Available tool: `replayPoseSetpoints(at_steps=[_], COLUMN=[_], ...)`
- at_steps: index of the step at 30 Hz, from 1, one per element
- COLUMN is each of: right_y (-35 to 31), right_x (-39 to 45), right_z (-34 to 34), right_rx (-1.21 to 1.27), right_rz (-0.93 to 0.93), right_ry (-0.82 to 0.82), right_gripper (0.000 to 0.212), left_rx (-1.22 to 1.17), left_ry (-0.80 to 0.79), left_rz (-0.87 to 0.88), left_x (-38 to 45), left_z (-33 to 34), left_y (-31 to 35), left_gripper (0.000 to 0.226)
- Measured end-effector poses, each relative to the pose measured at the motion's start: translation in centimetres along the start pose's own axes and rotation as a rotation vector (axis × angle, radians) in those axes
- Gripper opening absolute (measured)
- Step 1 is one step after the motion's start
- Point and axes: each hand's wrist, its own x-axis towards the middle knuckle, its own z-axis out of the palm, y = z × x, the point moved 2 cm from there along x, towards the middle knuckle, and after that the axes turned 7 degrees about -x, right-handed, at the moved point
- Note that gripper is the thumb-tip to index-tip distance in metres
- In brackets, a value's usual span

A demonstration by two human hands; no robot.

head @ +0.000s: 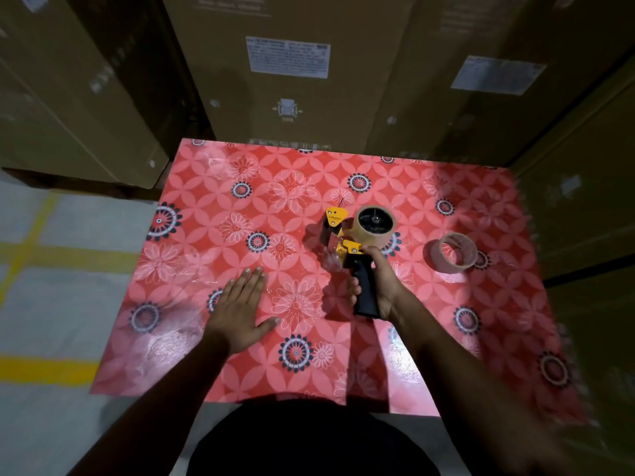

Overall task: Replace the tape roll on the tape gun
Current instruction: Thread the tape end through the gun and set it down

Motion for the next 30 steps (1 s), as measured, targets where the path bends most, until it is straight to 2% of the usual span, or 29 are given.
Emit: replayPoseSetpoints(at_steps=[10, 15, 20, 23, 27, 28, 30], right_y=[2.0, 2.9, 2.6, 1.8, 1.5, 1.6, 2.3], right_x=[1.3, 1.2, 0.8, -0.1, -2.8, -3.6, -4.8], right_z=[-0.5, -0.9, -1.2, -1.5, -1.7, -1.6, -1.6], right_rx=[-0.17, -0.143, -0.285, -0.67, -1.525, -1.632, -1.674], right_rz=[-0.001, -0.07, -0.178, -0.23, -0.337, -0.399, -0.571], right_ry=[0.005, -0.02, 0.124, 0.321, 0.527, 0.61, 0.717], right_gripper=[0.059, 0.056, 0.07, 0.064, 0.046, 0.043, 0.036], left_rx=[0.013, 0.026, 0.037, 0.035, 0.018, 0.011, 0.015], left_ry=[0.004, 0.0, 0.002, -0.002, 0.03, 0.04, 0.082], left_rz=[-0.018, -0.037, -0.074, -0.09, -0.08, -0.076, -0.036], left_x=[0.0, 0.1, 0.5, 0.8, 0.8, 0.6, 0.3], left_z=[0.0, -0.1, -0.4, -1.0, -2.1, -2.5, -2.6], left_y=[0.2, 0.6, 1.4, 1.8, 3.1, 3.7, 5.0], left_gripper=[0.1, 0.099, 0.101, 0.105, 0.098, 0.094, 0.086])
